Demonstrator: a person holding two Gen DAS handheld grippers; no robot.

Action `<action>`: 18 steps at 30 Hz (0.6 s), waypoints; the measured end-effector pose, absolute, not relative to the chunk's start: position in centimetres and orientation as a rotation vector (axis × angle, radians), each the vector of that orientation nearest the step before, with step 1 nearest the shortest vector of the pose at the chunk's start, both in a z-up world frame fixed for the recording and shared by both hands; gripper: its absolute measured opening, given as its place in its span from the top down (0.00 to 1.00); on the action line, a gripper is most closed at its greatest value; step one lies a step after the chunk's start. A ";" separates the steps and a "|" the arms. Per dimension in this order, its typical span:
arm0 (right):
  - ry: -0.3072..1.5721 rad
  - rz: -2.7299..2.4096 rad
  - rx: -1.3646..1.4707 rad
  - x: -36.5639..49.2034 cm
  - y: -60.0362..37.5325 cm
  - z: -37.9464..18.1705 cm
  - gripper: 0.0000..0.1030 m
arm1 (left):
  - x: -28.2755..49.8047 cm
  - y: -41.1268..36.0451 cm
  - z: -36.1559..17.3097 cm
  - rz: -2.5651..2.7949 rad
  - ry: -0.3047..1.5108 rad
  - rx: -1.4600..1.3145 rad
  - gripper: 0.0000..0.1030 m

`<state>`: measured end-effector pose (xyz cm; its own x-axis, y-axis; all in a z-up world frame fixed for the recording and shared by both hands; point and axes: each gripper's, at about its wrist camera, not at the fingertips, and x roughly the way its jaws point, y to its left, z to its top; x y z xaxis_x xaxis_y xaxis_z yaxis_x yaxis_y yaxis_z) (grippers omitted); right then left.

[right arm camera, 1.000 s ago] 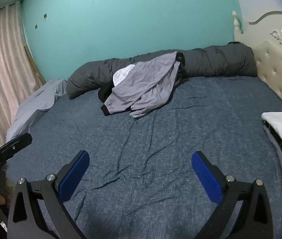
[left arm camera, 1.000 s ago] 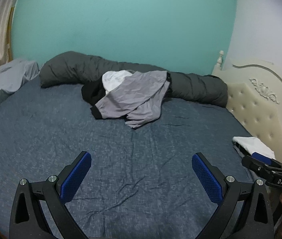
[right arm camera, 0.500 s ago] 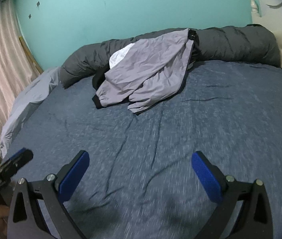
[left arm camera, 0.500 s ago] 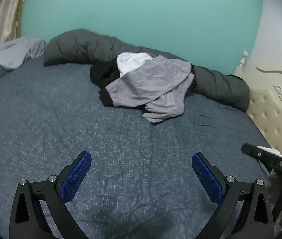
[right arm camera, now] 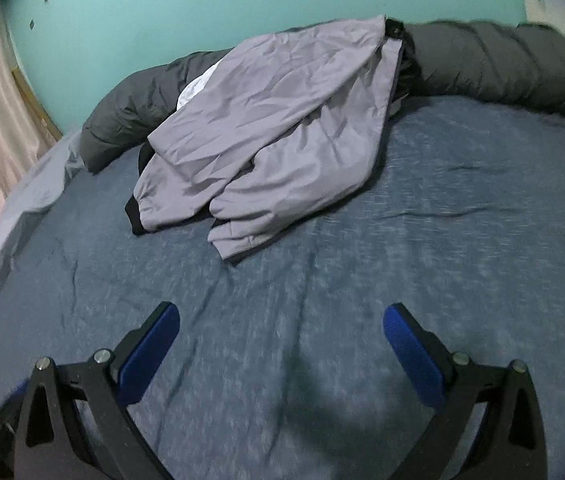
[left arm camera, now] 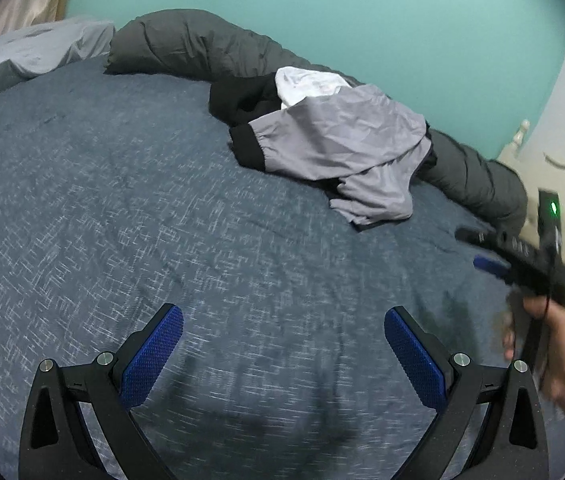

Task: Fold clothes
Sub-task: 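Move the right tool toward the grey jacket and close on its hem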

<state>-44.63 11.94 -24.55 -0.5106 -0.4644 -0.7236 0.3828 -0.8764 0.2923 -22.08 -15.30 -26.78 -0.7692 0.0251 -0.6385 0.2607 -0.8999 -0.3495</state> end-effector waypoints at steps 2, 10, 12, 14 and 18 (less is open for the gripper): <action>-0.120 -2.352 1.182 -46.2 11.1 -25.3 0.04 | -22.3 -15.7 -27.3 -2.760 0.641 1.014 0.00; -0.165 -2.310 1.221 -52.1 8.0 -27.9 0.18 | -22.6 -17.0 -28.5 -2.732 0.698 1.038 0.00; -0.190 -2.304 1.231 -53.4 7.3 -28.5 0.19 | -22.7 -17.1 -28.7 -2.728 0.706 1.039 0.00; -0.209 -2.295 1.234 -54.6 6.5 -29.1 0.22 | -22.8 -17.4 -28.9 -2.724 0.695 1.035 0.00; -0.246 -2.298 1.232 -56.6 5.0 -29.8 0.45 | -22.7 -17.8 -29.2 -2.713 0.717 1.037 0.00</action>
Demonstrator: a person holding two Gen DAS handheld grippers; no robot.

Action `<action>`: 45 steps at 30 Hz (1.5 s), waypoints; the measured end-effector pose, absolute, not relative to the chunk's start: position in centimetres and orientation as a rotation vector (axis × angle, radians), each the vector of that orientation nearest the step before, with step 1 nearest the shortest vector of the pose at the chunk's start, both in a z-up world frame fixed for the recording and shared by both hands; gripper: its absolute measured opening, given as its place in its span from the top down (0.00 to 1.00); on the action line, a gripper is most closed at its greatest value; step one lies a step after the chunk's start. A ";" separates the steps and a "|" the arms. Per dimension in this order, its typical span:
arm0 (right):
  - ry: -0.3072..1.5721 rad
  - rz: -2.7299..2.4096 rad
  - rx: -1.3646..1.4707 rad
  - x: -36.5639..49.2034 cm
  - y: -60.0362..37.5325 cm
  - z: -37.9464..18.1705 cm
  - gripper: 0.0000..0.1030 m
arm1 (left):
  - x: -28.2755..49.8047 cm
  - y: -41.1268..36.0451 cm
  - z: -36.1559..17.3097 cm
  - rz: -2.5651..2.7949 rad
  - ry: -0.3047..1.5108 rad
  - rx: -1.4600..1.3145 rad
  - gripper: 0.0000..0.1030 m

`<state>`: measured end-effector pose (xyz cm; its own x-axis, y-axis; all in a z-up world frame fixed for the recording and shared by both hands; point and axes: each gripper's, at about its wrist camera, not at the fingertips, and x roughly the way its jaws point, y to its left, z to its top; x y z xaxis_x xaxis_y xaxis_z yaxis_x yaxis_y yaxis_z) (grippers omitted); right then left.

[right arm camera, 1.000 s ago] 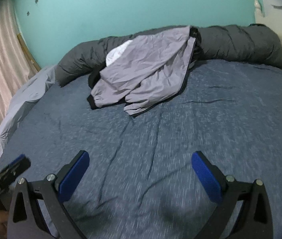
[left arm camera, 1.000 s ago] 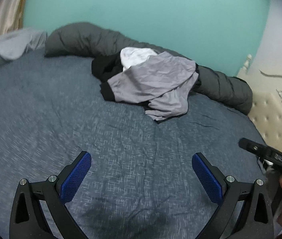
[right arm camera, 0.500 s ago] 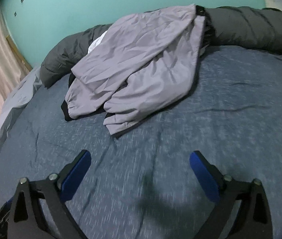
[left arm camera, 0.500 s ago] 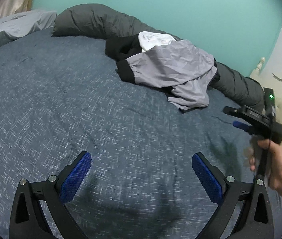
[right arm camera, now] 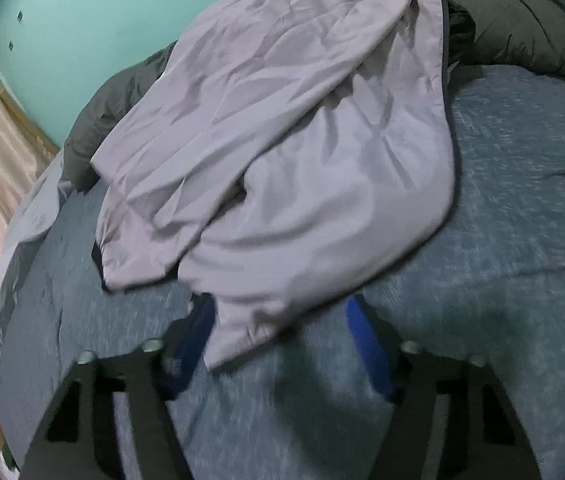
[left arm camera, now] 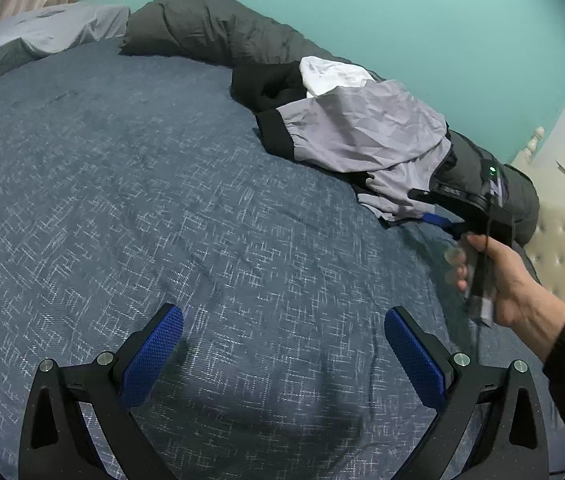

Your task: Fold clothes

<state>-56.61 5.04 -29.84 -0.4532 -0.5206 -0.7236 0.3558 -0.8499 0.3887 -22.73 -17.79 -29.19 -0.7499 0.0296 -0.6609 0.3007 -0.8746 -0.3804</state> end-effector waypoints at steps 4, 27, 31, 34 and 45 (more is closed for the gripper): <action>-0.234 -2.308 1.273 -58.2 3.5 -30.7 0.74 | -22.8 -17.8 -29.5 -2.717 0.700 1.050 0.00; -0.092 -2.006 1.289 -40.1 10.7 -28.8 0.97 | -21.5 -17.7 -27.2 -2.767 0.728 0.977 0.00; -0.171 -2.143 1.186 -41.1 13.8 -26.6 0.82 | -21.5 -17.3 -27.2 -2.781 0.717 0.982 0.00; -0.254 -2.280 1.143 -43.5 15.7 -25.8 0.34 | -21.6 -17.2 -27.5 -2.782 0.714 0.991 0.00; -0.332 -2.247 1.310 -50.3 11.7 -31.1 0.35 | -22.2 -17.7 -28.5 -2.763 0.700 1.023 0.00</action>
